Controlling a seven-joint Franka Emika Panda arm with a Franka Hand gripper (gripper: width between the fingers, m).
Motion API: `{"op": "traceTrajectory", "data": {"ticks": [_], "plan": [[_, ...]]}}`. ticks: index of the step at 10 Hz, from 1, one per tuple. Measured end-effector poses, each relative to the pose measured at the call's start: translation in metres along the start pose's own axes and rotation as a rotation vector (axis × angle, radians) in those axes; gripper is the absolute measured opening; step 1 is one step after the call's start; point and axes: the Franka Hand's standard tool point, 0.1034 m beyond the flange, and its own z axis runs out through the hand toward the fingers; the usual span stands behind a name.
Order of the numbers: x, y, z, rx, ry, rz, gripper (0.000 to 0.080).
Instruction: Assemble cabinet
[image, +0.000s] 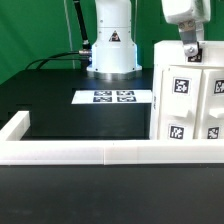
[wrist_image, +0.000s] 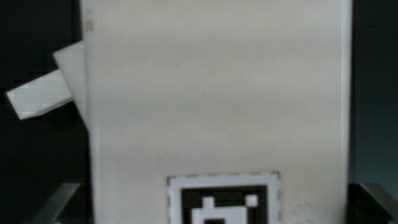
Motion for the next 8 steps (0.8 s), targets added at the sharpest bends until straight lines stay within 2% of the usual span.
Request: {"op": "traceTrajectory", "data": {"ticks": [1, 2, 3, 4, 6, 8], "plan": [[-0.002, 0.001, 0.000, -0.002, -0.010, 0.016, 0.0612], [-0.003, 0.002, 0.001, -0.004, -0.014, 0.017, 0.0732], [-0.005, 0.002, -0.001, -0.003, -0.017, -0.004, 0.0732], [-0.008, 0.001, -0.006, 0.003, -0.031, -0.021, 0.0785], [-0.016, -0.002, -0.018, 0.016, -0.062, -0.031, 0.0795], [-0.020, -0.003, -0.023, 0.018, -0.090, 0.002, 0.0797]]}}
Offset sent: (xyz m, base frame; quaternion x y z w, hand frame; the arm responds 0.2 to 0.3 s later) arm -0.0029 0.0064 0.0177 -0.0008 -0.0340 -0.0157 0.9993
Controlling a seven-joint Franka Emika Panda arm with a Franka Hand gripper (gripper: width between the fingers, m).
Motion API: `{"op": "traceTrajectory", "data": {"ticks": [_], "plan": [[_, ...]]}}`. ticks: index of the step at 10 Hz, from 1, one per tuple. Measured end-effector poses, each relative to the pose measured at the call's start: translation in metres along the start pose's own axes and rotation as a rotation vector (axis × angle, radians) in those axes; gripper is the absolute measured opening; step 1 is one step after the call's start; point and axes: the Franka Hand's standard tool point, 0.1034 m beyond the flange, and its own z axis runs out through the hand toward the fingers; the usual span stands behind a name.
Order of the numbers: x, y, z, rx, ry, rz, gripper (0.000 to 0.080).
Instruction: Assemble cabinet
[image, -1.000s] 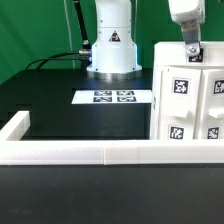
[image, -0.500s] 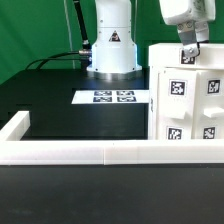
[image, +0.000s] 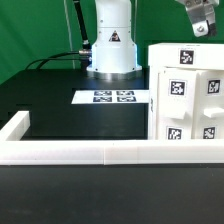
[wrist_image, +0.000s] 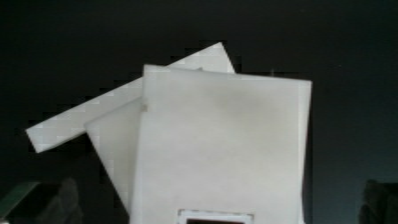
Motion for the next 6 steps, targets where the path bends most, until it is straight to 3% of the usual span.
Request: {"op": "traceTrajectory", "data": {"ticks": [3, 4, 6], "plan": [[0.0003, 0.0013, 0.0018, -0.004, 0.002, -0.048, 0.0797], [-0.0009, 0.0048, 0.0024, -0.033, 0.019, -0.200, 0.0797], [-0.0084, 0.0028, 0.0012, -0.060, 0.014, -0.465, 0.0797]]}}
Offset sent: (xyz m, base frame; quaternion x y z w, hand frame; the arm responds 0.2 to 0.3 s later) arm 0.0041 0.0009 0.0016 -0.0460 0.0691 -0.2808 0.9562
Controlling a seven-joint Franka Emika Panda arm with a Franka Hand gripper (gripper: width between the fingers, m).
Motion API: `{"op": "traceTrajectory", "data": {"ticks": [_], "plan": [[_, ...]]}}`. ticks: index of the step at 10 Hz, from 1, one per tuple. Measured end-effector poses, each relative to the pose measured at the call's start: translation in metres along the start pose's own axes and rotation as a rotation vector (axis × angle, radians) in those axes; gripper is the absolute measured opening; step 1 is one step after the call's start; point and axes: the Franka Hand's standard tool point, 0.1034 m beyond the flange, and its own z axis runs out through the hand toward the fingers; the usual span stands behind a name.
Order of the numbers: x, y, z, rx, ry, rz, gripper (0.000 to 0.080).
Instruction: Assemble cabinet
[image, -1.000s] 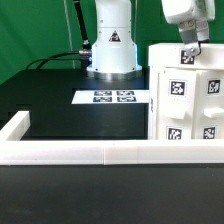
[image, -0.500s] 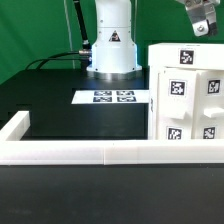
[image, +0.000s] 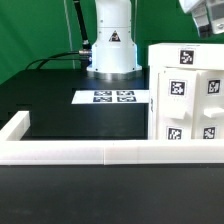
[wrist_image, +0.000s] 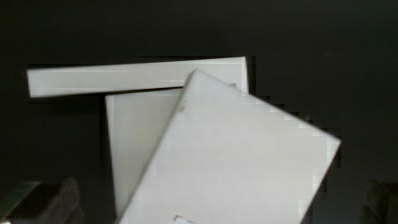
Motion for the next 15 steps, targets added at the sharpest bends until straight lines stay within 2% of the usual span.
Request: {"op": "traceTrajectory", "data": {"ticks": [2, 4, 5, 6, 10, 11, 12, 15], "plan": [[-0.003, -0.003, 0.001, -0.017, 0.002, -0.262, 0.0797], [-0.011, -0.002, 0.002, -0.058, 0.010, -0.478, 0.0797], [-0.013, -0.004, 0.001, -0.055, 0.009, -0.502, 0.0797], [-0.012, -0.007, 0.000, -0.032, 0.012, -0.463, 0.0797], [-0.010, -0.007, 0.001, -0.037, 0.010, -0.759, 0.0797], [-0.010, -0.007, 0.001, -0.040, 0.012, -0.834, 0.0797], [-0.007, -0.007, 0.000, -0.056, 0.030, -1.061, 0.0797], [-0.005, -0.009, 0.000, -0.079, 0.045, -1.470, 0.0797]]}}
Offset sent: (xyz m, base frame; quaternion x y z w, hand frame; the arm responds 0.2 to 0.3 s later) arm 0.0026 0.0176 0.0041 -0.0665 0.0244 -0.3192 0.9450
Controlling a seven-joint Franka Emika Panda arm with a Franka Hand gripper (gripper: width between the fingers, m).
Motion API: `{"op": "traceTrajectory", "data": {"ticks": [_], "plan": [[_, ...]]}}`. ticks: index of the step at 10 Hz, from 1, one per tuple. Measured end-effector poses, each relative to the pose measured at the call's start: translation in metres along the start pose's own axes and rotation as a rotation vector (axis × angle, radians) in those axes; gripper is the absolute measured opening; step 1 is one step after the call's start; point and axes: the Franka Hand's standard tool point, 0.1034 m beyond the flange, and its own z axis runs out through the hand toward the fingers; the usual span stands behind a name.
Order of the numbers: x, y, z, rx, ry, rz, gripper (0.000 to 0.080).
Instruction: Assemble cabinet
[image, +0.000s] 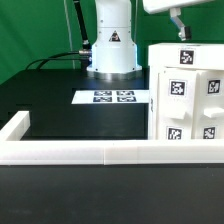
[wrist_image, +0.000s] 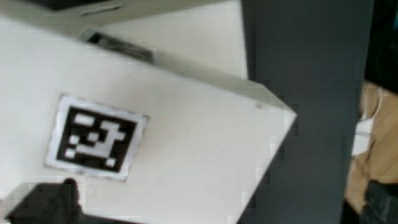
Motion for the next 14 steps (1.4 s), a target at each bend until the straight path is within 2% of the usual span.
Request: {"op": "traceTrajectory", "data": {"ticks": [3, 7, 12, 14], "plan": [[0.002, 0.002, 0.000, -0.046, -0.045, -0.422, 0.0797], [0.004, 0.006, 0.001, -0.050, -0.049, -0.632, 0.0797], [0.001, 0.019, 0.007, -0.050, -0.080, -1.021, 0.0797], [-0.001, 0.021, 0.010, -0.050, -0.084, -1.035, 0.0797]]}}
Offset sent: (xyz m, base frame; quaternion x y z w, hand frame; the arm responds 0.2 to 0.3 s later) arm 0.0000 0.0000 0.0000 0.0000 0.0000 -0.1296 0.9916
